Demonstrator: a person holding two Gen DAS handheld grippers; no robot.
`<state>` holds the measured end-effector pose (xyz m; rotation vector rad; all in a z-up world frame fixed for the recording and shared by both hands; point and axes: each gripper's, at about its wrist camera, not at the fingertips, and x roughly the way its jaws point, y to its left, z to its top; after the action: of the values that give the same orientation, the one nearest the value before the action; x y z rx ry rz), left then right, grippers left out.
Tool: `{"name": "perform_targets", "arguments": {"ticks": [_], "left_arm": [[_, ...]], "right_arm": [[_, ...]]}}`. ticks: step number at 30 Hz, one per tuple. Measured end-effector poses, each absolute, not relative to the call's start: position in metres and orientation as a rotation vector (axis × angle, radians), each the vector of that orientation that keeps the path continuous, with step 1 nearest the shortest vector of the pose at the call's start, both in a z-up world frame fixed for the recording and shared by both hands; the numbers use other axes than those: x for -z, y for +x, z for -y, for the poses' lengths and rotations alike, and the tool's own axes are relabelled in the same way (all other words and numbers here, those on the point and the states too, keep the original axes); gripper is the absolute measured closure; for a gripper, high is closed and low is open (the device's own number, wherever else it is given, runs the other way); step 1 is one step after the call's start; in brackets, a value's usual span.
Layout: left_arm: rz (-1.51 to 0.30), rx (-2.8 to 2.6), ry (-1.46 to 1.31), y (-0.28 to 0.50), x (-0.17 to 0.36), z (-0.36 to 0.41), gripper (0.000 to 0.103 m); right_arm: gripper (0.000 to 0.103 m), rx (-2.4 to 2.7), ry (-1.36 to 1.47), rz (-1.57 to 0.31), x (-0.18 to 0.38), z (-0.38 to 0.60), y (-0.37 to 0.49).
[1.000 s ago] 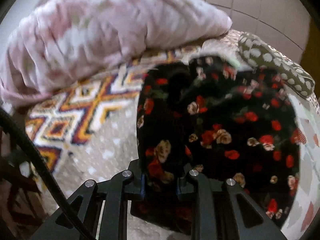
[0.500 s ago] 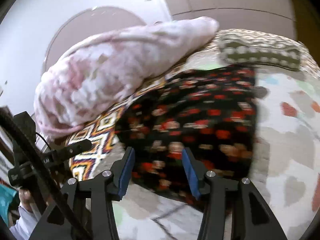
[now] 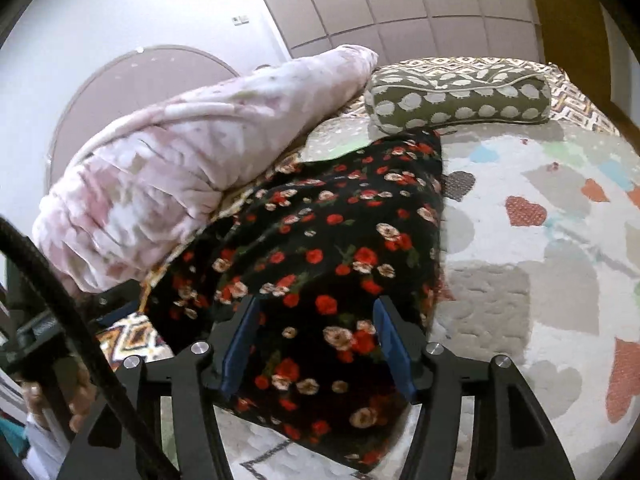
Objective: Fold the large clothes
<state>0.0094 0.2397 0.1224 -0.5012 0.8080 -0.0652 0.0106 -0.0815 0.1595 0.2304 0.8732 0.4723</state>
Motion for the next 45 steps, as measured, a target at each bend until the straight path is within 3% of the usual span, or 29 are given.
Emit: {"name": "perform_targets", "arguments": {"ticks": [10, 14, 17, 18, 19, 26, 35, 39, 45], "left_arm": [[-0.825, -0.034, -0.609, -0.04, -0.096, -0.291, 0.029], [-0.828, -0.038, -0.609, -0.052, -0.091, -0.297, 0.029], [-0.836, -0.036, -0.613, -0.057, -0.088, -0.296, 0.029], [-0.839, -0.034, -0.613, -0.058, -0.088, -0.295, 0.029], [-0.839, -0.031, -0.607, -0.06, -0.089, -0.292, 0.029], [-0.837, -0.004, -0.568, -0.063, -0.097, -0.274, 0.029], [-0.854, 0.028, -0.534, -0.057, -0.099, -0.253, 0.029], [-0.867, 0.031, -0.545, -0.054, -0.095, -0.252, 0.029], [-0.862, 0.005, -0.535, -0.062, -0.095, -0.263, 0.029]], "right_arm": [[0.033, -0.635, 0.039, -0.884, -0.161, -0.036, -0.001], [0.034, -0.511, -0.201, -0.9, -0.132, -0.084, 0.002], [0.064, -0.43, -0.247, -0.932, -0.11, -0.091, 0.013], [0.081, -0.439, -0.201, -0.94, -0.112, -0.085, 0.016], [0.082, -0.451, -0.124, -0.944, -0.119, -0.076, 0.017], [0.084, -0.445, 0.207, -0.79, -0.197, 0.041, 0.01], [0.087, 0.115, 0.299, -0.712, -0.227, 0.24, 0.01], [0.087, 0.137, 0.168, -0.674, -0.246, 0.217, 0.012], [0.087, -0.025, -0.183, -0.664, -0.233, 0.069, 0.024]]}}
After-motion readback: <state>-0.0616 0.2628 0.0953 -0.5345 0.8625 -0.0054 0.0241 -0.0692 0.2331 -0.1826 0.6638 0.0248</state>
